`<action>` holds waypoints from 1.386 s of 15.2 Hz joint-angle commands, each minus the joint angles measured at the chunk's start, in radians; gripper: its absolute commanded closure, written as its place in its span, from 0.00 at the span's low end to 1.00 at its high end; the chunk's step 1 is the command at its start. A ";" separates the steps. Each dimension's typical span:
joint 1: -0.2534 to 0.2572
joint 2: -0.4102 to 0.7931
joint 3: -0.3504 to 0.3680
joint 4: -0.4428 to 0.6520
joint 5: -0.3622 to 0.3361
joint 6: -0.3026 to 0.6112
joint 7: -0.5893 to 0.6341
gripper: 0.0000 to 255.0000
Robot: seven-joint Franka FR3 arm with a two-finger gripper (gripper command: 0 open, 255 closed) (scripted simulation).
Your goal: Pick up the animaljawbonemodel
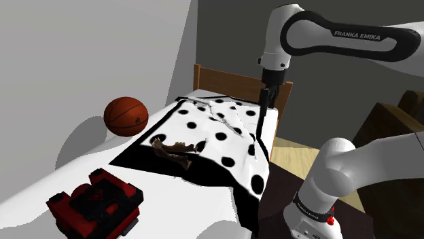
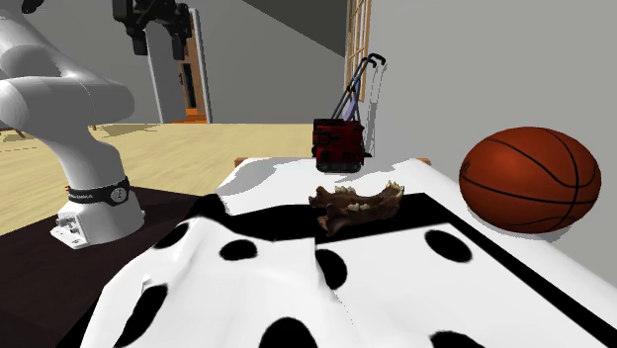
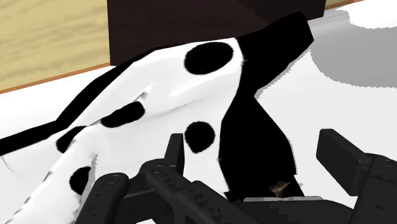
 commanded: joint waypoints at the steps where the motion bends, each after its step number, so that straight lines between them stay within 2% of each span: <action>1: 0.000 0.000 0.000 0.000 0.000 0.000 0.000 0.00; 11: 0.048 0.310 -0.045 -0.005 0.012 0.327 -0.143 0.00; 21: 0.097 0.681 -0.062 0.132 0.068 0.567 -0.296 0.00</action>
